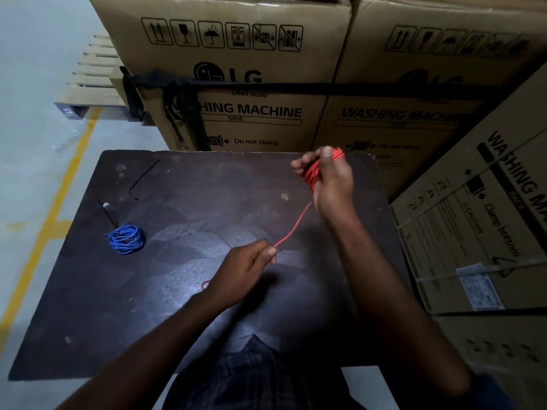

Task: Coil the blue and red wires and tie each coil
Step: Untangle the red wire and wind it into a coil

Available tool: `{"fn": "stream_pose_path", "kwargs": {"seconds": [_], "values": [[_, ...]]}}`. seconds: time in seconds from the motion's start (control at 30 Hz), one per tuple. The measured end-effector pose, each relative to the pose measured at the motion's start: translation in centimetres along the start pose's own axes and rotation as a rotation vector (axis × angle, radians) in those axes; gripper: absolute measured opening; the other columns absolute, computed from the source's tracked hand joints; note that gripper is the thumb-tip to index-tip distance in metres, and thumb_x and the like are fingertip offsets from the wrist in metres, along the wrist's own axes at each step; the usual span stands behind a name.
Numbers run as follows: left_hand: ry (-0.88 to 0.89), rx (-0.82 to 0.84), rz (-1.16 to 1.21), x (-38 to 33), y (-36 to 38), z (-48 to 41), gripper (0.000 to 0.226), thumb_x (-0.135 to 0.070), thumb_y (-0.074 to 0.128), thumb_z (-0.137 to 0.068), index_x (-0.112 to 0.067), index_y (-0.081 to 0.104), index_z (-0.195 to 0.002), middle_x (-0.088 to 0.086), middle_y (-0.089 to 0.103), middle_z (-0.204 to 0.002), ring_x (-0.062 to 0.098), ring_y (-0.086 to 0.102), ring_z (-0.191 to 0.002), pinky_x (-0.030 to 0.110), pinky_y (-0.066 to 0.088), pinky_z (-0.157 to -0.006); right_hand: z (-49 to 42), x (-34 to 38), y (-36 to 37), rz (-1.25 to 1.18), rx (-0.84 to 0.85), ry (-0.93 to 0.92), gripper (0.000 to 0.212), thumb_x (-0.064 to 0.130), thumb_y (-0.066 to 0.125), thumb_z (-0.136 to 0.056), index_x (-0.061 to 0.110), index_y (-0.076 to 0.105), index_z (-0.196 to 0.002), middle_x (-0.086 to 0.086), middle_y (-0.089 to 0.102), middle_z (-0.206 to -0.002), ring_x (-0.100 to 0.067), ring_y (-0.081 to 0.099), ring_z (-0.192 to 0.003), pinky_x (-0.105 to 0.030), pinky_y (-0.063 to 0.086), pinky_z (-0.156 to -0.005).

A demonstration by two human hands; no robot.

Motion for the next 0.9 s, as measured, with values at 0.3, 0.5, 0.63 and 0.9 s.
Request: {"fn": "stream_pose_path", "kwargs": {"seconds": [0.3,0.5,0.63,0.9], "values": [[0.191,-0.036,-0.118,-5.5,-4.3,1.3,0.017,-0.026,0.053,-0.098,-0.022,0.066,-0.088,-0.015,0.061,-0.076,-0.006,0.054,-0.069,0.016,0.042,-0.067,2.2,-4.7,-1.8,0.47,0.191,0.005,0.02,0.023,0.041,-0.096,0.013,0.051,-0.082,-0.008,0.058,-0.077,-0.019,0.06,-0.074,-0.03,0.051,-0.077],[0.243,-0.283,-0.247,-5.8,-9.8,-2.2,0.02,-0.031,0.058,-0.094,-0.018,0.071,-0.086,-0.008,0.069,-0.082,0.008,0.062,-0.074,0.032,0.049,-0.068,6.0,-7.7,-1.4,0.621,0.433,0.201,0.033,0.03,0.04,-0.097,0.008,0.054,-0.077,-0.008,0.06,-0.07,-0.013,0.059,-0.066,-0.023,0.046,-0.071],[0.231,-0.373,-0.262,-5.3,-11.4,-4.1,0.014,-0.028,0.063,-0.092,-0.019,0.071,-0.085,-0.006,0.066,-0.081,0.013,0.06,-0.072,0.035,0.047,-0.065,8.8,-10.0,-0.9,0.415,0.472,0.416,0.04,0.042,0.041,-0.094,0.008,0.051,-0.076,-0.005,0.058,-0.062,-0.019,0.057,-0.057,-0.034,0.047,-0.063],[0.077,-0.35,-0.186,-0.4,-9.1,-6.3,0.023,-0.038,0.053,-0.092,-0.023,0.068,-0.082,-0.006,0.067,-0.081,0.014,0.062,-0.076,0.039,0.049,-0.071,14.0,-9.9,3.0,0.138,0.671,0.665,0.045,0.046,0.033,-0.098,0.013,0.048,-0.072,-0.005,0.05,-0.056,-0.022,0.055,-0.053,-0.034,0.044,-0.059]]}}
Point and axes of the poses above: each hand's wrist, its own z-axis away from the middle knuckle, its own y-axis out of the palm, x = y × z, the point moved 8 cm from there along -z, towards the middle knuckle
